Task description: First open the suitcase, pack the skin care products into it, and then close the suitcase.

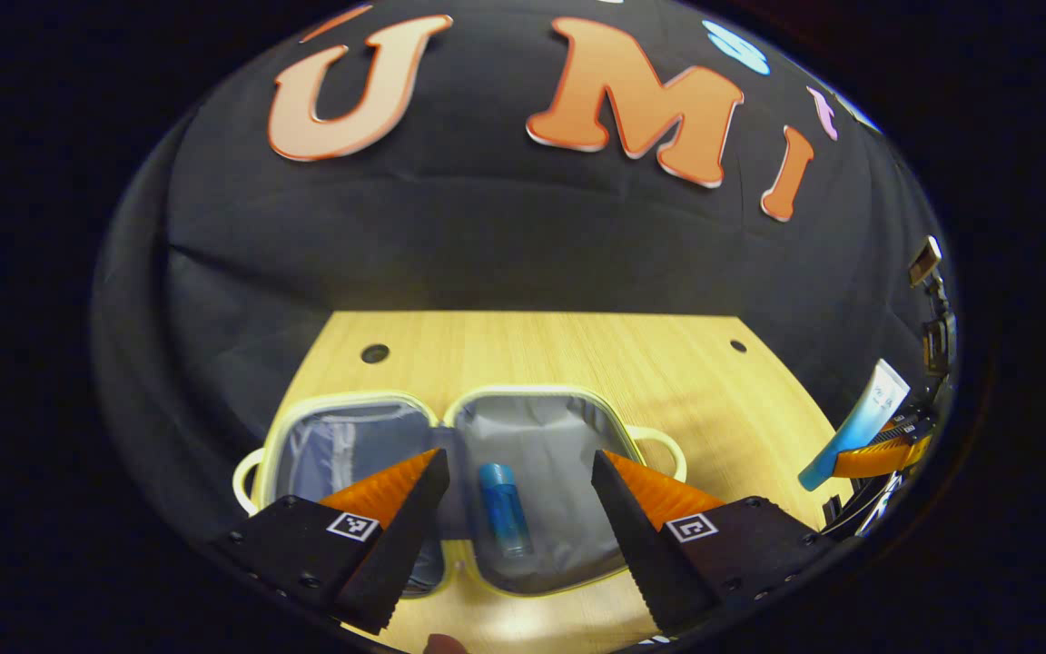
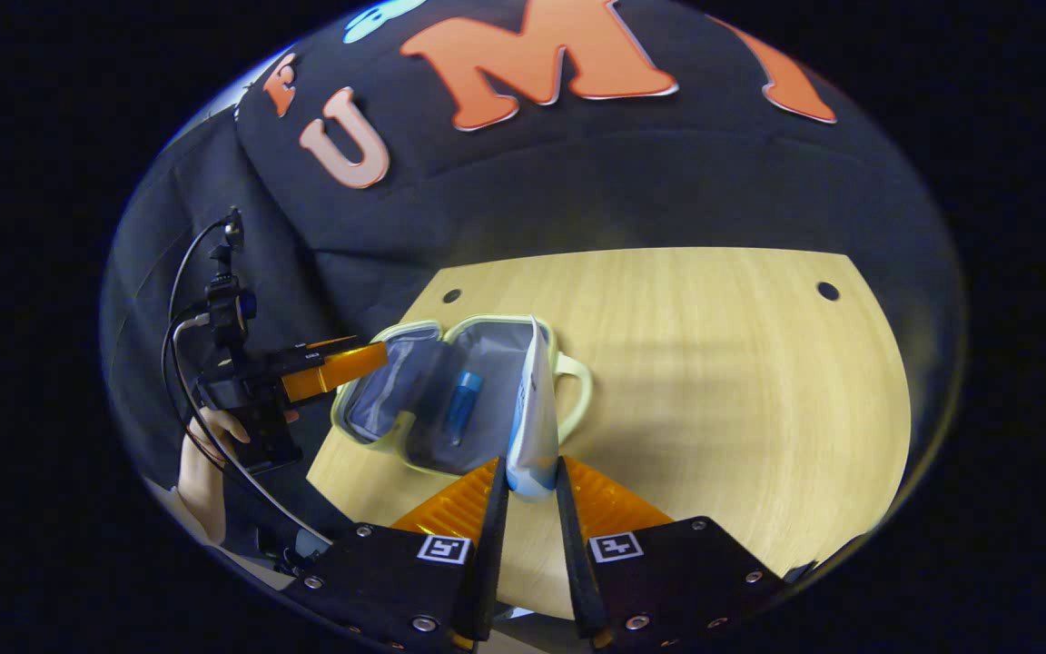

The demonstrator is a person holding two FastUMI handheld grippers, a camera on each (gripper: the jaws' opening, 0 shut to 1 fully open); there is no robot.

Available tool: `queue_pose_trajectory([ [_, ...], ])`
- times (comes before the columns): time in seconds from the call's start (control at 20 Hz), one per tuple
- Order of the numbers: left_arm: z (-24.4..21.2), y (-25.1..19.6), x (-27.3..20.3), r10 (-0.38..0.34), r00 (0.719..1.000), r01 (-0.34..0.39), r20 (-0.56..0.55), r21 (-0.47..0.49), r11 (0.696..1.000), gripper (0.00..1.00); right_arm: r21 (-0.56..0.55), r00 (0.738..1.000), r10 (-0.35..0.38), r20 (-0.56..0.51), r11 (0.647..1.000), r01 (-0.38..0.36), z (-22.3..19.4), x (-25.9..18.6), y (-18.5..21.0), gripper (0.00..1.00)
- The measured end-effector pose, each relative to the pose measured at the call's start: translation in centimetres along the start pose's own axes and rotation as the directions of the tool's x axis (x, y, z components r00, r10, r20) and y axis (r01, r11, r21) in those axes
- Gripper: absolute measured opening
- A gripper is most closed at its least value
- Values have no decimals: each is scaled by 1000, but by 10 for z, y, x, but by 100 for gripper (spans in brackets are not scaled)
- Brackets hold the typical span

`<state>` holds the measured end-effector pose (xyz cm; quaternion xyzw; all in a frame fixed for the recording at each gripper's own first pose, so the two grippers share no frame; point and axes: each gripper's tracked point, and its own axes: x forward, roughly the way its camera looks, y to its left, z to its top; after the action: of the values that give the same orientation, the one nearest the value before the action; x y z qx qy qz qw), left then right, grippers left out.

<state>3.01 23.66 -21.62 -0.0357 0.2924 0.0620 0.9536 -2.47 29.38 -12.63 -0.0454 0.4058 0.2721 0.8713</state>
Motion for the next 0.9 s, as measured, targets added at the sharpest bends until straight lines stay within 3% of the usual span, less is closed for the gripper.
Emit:
queue_pose_trajectory([
  [0.2,28,42,-52,85,992,-87,90,16,996,98,-144,994,47,-94,988,-60,23,34,46,34],
  [0.4,10,87,-75,162,982,-159,99,-31,987,99,-108,964,107,-244,985,-136,13,75,76,34],
  [0.5,2,106,-84,197,976,-195,95,-36,980,99,-83,944,87,-318,989,-119,2,102,73,34],
  [0.7,-27,135,-100,257,965,-256,56,-35,966,99,-28,899,-5,-438,1000,-8,-22,152,49,34],
  [0.9,-45,147,-113,287,957,-284,36,-53,957,98,29,867,-22,-497,999,42,-35,189,41,34],
])
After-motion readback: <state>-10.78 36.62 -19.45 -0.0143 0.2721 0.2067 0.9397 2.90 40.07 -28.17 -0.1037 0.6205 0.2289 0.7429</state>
